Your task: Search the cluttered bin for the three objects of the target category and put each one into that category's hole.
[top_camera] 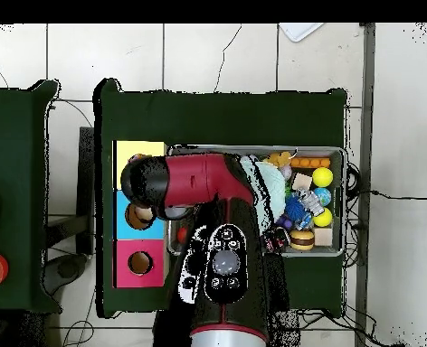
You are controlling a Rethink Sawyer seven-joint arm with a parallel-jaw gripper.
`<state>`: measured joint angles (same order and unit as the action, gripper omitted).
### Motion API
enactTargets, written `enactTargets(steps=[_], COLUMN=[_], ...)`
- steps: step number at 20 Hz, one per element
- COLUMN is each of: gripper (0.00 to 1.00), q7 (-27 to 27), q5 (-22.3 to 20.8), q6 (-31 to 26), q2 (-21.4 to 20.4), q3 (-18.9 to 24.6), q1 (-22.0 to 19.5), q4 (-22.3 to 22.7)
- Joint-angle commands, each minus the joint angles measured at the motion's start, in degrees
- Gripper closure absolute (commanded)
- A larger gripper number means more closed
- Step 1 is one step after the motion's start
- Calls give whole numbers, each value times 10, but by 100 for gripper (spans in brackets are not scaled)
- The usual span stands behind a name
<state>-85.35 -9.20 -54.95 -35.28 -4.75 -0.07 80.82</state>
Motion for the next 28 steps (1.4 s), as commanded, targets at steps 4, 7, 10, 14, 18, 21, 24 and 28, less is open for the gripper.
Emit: enactTargets(steps=[4,7,10,14,18,21,24,28], gripper=[100,100,100,100,100,100,100,100], q7=[-192,-227,-242,-244,-243,-241,-235,-233], q5=[71,89,105,130,115,101,96,99], q6=[-126,-146,-134,-46,44,84,105,124], q2=[25,43,56,88,135,154,162,167], q3=[28,19,13,26,19,14,11,2], q1=[57,78,89,86,88,88,88,91], q4=[-98,-134,-148,-137,-136,-129,-121,-107])
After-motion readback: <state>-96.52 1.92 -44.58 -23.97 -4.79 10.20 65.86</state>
